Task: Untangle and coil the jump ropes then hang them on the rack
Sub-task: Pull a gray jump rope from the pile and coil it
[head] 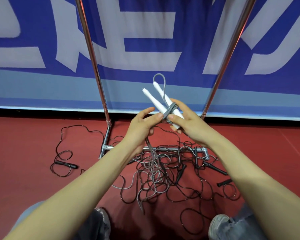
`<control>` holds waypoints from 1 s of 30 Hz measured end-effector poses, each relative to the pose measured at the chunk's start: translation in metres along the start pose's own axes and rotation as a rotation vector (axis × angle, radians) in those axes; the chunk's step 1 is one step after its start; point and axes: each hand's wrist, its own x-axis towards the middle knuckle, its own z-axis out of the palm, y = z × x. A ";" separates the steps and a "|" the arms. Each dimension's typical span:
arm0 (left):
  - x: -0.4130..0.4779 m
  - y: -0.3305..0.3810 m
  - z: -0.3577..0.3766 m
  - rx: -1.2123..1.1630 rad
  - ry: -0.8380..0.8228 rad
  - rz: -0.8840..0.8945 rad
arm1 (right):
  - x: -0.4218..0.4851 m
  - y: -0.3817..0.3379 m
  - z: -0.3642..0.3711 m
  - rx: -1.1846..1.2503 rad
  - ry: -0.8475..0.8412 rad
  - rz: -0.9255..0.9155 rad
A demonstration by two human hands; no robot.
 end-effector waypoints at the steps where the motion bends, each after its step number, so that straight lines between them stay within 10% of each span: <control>1: 0.000 -0.002 0.000 0.006 -0.002 0.012 | 0.000 0.001 0.000 -0.014 -0.004 0.006; 20: -0.005 -0.014 0.001 -0.007 0.072 -0.006 | -0.002 0.004 -0.004 -0.123 -0.068 0.019; 30: 0.009 0.017 -0.040 0.274 -0.314 0.020 | -0.010 -0.004 -0.016 0.043 -0.093 0.051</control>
